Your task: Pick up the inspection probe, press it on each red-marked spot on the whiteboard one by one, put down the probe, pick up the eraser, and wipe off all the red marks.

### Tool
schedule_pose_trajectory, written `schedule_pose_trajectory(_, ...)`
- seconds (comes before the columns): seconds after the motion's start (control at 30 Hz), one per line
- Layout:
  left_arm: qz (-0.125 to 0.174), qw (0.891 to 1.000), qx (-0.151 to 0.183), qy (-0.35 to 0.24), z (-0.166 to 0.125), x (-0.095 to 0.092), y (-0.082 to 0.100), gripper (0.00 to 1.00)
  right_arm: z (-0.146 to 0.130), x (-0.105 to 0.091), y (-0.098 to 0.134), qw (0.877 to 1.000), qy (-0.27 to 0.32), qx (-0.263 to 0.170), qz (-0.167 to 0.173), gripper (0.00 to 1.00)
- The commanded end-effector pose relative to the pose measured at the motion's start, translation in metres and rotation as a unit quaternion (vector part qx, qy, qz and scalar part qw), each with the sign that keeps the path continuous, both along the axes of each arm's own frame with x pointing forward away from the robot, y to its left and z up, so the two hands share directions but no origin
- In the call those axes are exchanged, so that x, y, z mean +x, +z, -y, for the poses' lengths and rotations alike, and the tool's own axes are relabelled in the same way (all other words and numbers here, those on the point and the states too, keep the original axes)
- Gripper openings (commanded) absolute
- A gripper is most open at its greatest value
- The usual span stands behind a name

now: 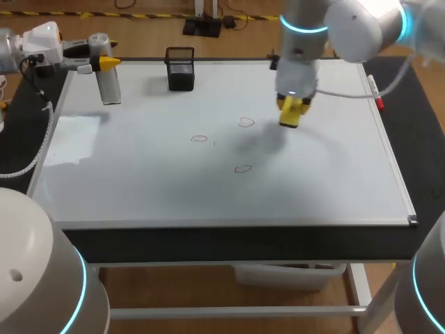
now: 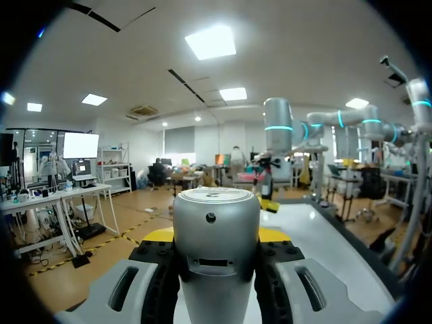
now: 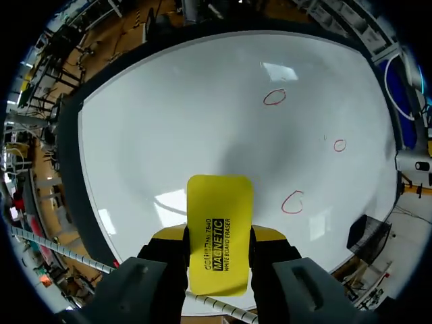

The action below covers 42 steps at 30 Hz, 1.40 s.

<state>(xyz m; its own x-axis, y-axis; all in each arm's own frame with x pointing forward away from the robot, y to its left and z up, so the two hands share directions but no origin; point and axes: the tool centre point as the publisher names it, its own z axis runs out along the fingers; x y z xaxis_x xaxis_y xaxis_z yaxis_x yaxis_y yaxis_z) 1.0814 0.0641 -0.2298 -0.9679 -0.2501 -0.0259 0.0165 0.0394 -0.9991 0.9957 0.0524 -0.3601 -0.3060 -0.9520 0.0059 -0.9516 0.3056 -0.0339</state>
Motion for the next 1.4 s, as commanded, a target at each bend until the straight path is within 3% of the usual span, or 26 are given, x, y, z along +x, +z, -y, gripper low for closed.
schedule_pose_trajectory(0.03, 0.001, 1.0, 0.001, 0.002, 0.001, -0.001, 0.001, 0.0, -0.043, 0.011, -0.006, 0.999, 0.02, -0.021, -0.016, 0.0)
schedule_pose_trajectory(0.47, 0.001, 1.0, 0.001, 0.002, 0.001, -0.001, 0.001, 0.0, -0.145, 0.006, -0.018, 0.995, 0.085, -0.03, -0.043, 0.0)
schedule_pose_trajectory(0.83, 0.001, 1.0, 0.001, 0.002, 0.001, -0.001, 0.001, 0.0, -0.212, -0.003, -0.028, 0.992, 0.108, -0.04, -0.057, 0.0)
schedule_pose_trajectory(1.03, 0.001, 1.0, 0.001, 0.002, 0.001, -0.001, 0.001, 0.0, -0.233, -0.004, -0.033, 0.99, 0.123, -0.043, -0.058, 0.0)
schedule_pose_trajectory(1.4, 0.001, 1.0, 0.001, 0.002, 0.001, -0.001, 0.001, 0.0, -0.247, -0.005, -0.044, 0.991, 0.121, -0.03, -0.05, 0.0)
